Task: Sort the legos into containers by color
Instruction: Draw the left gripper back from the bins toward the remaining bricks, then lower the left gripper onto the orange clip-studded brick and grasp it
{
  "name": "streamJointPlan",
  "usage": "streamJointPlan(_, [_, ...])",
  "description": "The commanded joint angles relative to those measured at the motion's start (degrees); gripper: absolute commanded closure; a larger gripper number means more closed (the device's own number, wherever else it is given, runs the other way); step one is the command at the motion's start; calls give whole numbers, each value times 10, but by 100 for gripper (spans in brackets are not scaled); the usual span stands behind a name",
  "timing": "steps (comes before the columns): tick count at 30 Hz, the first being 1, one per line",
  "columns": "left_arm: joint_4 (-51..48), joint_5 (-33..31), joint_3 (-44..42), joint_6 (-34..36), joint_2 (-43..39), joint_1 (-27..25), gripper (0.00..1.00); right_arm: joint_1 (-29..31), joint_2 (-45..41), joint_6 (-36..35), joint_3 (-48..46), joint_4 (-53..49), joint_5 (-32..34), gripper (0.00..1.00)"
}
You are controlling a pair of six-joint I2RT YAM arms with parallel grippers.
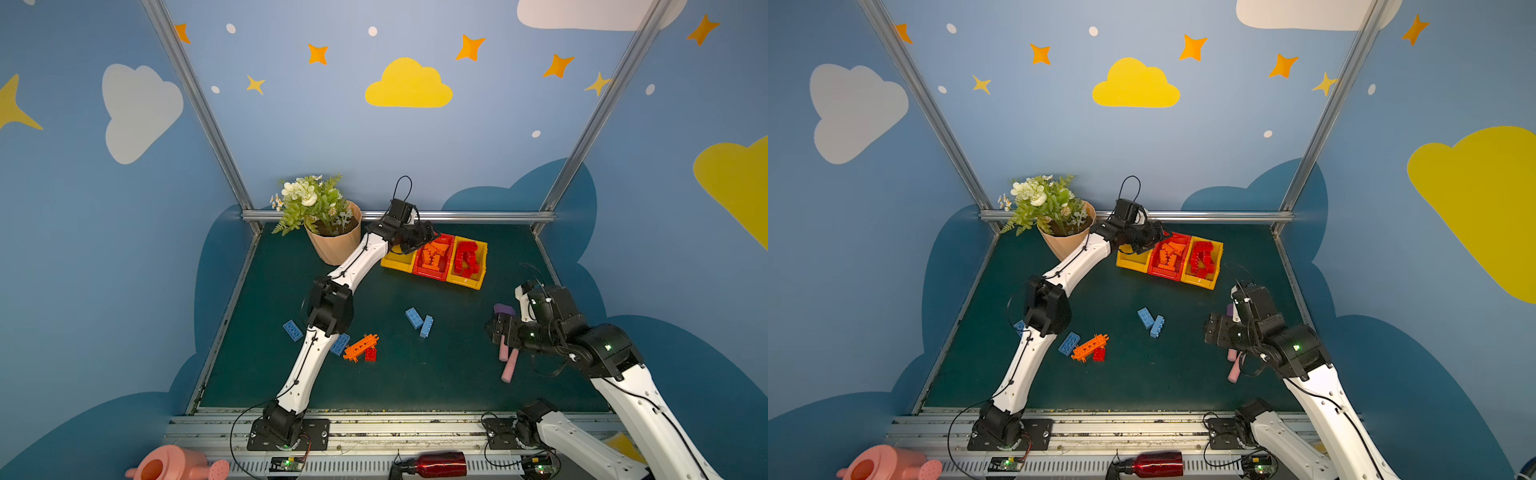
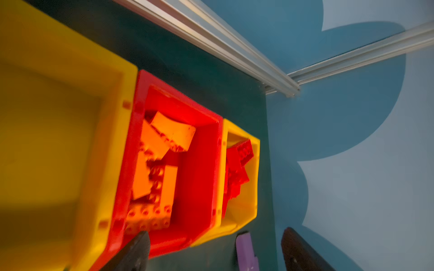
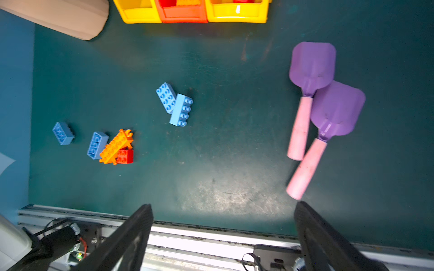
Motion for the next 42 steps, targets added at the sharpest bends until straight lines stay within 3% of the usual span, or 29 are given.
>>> streamJointPlan(1, [-67,-68,-162,139,-147,-4,13,-2,29,-12,-17,53,-51,8])
streamJointPlan(6, [-67,-129,-480,230,-365,-4,12,-1,91,-25,-17,102,-105,8])
streamJointPlan(10, [-81,-172,-659,243,-507,-3,12,2,147,-42,8,127,-137,8])
streamJointPlan(15, [-90,-194,-798,224,-646,-8,13,23,204,-53,47,140,-146,8])
streamJointPlan(21, [-88,-207,-887,180,-741,-18,15,55,249,-59,90,138,-141,8])
streamJointPlan(24, [-93,-243,-882,169,-736,-50,16,62,260,-59,102,137,-141,8])
streamJointPlan(34, [-87,-272,-857,164,-628,-74,19,68,243,-47,90,133,-121,8])
streamJointPlan(42, [-74,-256,-791,235,-530,-75,19,66,206,-35,61,120,-98,8])
